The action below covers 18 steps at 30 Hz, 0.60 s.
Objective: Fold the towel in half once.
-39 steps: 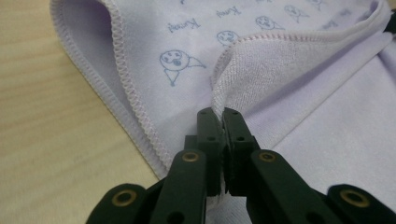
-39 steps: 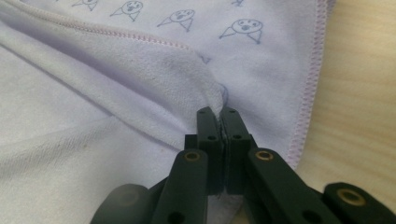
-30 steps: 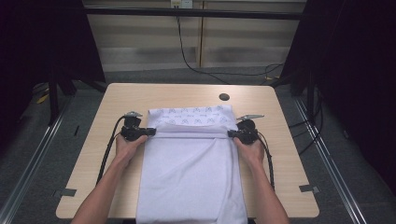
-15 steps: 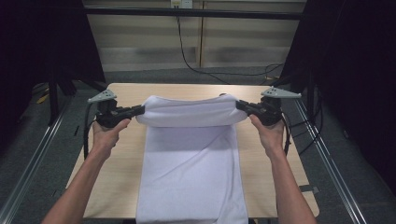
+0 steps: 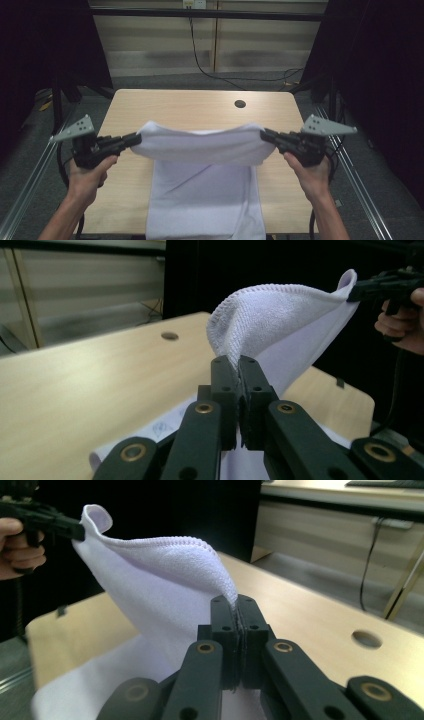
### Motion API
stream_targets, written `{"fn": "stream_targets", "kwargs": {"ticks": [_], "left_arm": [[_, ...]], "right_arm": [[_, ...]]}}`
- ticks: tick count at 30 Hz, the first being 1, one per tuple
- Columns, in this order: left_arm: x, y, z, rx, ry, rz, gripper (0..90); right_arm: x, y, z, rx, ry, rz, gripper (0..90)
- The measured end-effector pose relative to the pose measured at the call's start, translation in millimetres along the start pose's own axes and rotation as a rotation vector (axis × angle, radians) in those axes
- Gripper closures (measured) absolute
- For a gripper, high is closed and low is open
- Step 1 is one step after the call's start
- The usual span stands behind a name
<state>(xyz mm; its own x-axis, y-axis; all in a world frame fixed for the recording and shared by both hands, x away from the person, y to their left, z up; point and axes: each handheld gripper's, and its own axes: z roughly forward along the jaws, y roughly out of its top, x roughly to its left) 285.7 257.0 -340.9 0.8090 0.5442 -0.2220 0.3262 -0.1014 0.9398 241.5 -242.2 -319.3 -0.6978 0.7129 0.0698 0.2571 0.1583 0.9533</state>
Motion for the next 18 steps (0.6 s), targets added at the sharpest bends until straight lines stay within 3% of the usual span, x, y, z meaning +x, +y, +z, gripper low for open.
{"fn": "stream_targets", "kwargs": {"ticks": [2,3,4,5,6,7,8,9,10,12,14,16,18], "left_arm": [[-8.7,-16.3,-4.1,0.016,-0.017,-0.031,87.2],[-13.2,-25.1,-5.2,0.023,-0.012,-0.02,87.1],[-20.8,-46.3,-4.8,0.033,-0.045,-0.058,87.1],[-20.8,-46.3,-4.8,0.033,-0.045,-0.058,87.1],[-24.9,-57.2,-2.7,0.064,-0.05,-0.054,87.1],[-28.2,-67.4,-0.8,0.095,-0.038,-0.046,87.0],[-29.8,-77.6,0.2,0.104,-0.05,-0.054,86.9],[-31.2,-86.7,1.3,0.131,-0.055,-0.053,86.9],[-33.1,-93.8,1.5,0.175,-0.034,-0.043,86.2],[-35.8,-105.6,-1.8,0.197,-0.072,-0.066,86.2],[-41.1,-116.8,-4.3,0.234,-0.074,-0.064,85.9],[-46.9,-126.0,-7.1,0.275,-0.108,-0.04,84.4],[-50.1,-134.0,-11.6,0.288,-0.136,-0.054,83.7]], "right_arm": [[9.7,-16.9,-8.1,0.029,0.007,-0.001,88.4],[14.0,-26.9,-11.8,0.039,0.015,0.007,88.4],[17.9,-38.0,-15.0,0.049,0.024,0.022,88.4],[21.9,-49.5,-17.7,0.067,0.024,0.035,88.4],[21.9,-49.5,-17.7,0.067,0.024,0.035,88.4],[25.6,-60.9,-20.1,0.091,0.02,0.037,88.3],[31.5,-83.4,-25.1,0.124,0.034,0.066,88.0],[31.5,-83.4,-25.1,0.124,0.034,0.066,88.0],[37.1,-104.7,-28.3,0.138,0.051,0.102,87.7],[44.1,-123.7,-31.2,0.154,0.077,0.126,87.3],[47.8,-132.4,-32.1,0.172,0.081,0.129,86.8],[59.1,-153.7,-36.6,0.207,0.117,0.166,81.2],[63.7,-158.9,-37.7,0.223,0.137,0.167,77.5]]}}
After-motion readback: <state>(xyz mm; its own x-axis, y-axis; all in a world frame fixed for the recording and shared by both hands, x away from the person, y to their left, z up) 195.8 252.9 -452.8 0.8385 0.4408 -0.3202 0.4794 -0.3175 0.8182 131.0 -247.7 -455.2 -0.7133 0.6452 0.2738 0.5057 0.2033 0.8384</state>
